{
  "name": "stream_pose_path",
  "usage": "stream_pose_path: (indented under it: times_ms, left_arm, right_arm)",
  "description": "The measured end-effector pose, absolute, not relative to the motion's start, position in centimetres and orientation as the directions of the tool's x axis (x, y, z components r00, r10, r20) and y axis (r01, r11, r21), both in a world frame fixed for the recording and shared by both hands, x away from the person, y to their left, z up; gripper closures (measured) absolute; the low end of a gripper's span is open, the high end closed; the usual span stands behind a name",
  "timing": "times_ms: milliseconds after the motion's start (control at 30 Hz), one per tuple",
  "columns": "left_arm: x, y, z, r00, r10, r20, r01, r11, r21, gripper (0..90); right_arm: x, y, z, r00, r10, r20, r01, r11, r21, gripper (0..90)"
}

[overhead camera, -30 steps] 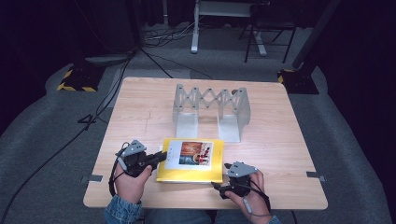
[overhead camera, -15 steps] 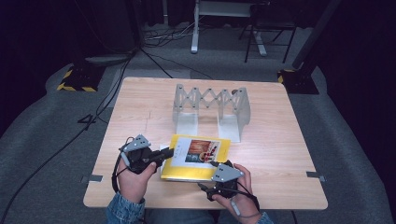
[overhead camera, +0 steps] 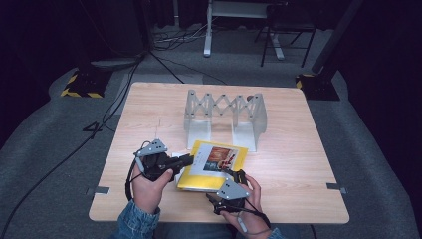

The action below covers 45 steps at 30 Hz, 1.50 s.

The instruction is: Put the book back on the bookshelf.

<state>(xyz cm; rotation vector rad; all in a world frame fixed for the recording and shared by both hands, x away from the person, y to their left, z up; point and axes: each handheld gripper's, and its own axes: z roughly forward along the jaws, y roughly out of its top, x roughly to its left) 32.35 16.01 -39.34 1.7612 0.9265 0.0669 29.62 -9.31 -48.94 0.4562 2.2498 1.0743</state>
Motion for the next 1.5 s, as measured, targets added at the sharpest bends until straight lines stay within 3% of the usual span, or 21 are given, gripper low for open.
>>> stream_pose_path:
  times_ms: [300,800,833,867,900,933,1000,1100,1200,1333,1500]
  left_arm:
    - [32.4,15.7,-39.5,0.701,0.586,-0.408,0.56,-0.098,0.822,86.2]
    - [32.5,16.0,-40.5,0.675,0.597,-0.434,0.594,-0.092,0.799,86.2]
    - [32.5,16.0,-40.6,0.675,0.597,-0.434,0.595,-0.093,0.798,86.1]
    - [32.5,16.0,-40.6,0.67,0.604,-0.431,0.597,-0.094,0.797,86.1]
    - [32.5,16.0,-40.7,0.668,0.61,-0.426,0.597,-0.096,0.797,86.0]
    - [32.6,16.1,-40.8,0.661,0.62,-0.423,0.598,-0.096,0.795,86.0]
    - [32.7,16.3,-41.0,0.65,0.632,-0.423,0.605,-0.092,0.791,85.5]
    - [33.0,16.6,-41.4,0.619,0.68,-0.393,0.613,-0.106,0.783,84.6]
    - [33.2,17.3,-41.5,0.602,0.69,-0.402,0.621,-0.088,0.779,82.6]
    - [33.3,18.0,-41.4,0.57,0.723,-0.391,0.623,-0.07,0.779,72.7]
    - [33.2,19.4,-41.1,0.543,0.767,-0.343,0.572,-0.038,0.82,65.9]
  right_arm:
    - [30.3,-8.9,-49.4,-0.685,0.583,-0.437,0.016,0.612,0.791,0.0]
    - [31.6,-8.0,-50.6,-0.625,0.57,-0.533,-0.044,0.656,0.754,1.0]
    - [31.6,-8.0,-50.6,-0.622,0.566,-0.541,-0.049,0.661,0.748,3.1]
    - [31.4,-8.0,-50.5,-0.627,0.528,-0.573,-0.079,0.689,0.721,16.9]
    - [31.2,-8.0,-50.4,-0.633,0.503,-0.588,-0.092,0.705,0.703,25.2]
    - [31.2,-8.0,-50.4,-0.633,0.503,-0.588,-0.092,0.705,0.703,25.2]
    - [30.6,-7.9,-50.2,-0.641,0.438,-0.63,-0.125,0.751,0.649,44.5]
    - [30.1,-7.8,-50.1,-0.636,0.395,-0.662,-0.159,0.773,0.614,58.6]
    - [29.6,-7.6,-49.7,-0.608,0.345,-0.715,-0.206,0.801,0.562,66.4]
    - [29.3,-7.8,-48.8,-0.593,0.322,-0.738,-0.223,0.815,0.535,71.6]
    - [29.4,-8.2,-47.9,-0.622,0.335,-0.708,-0.199,0.807,0.556,74.9]
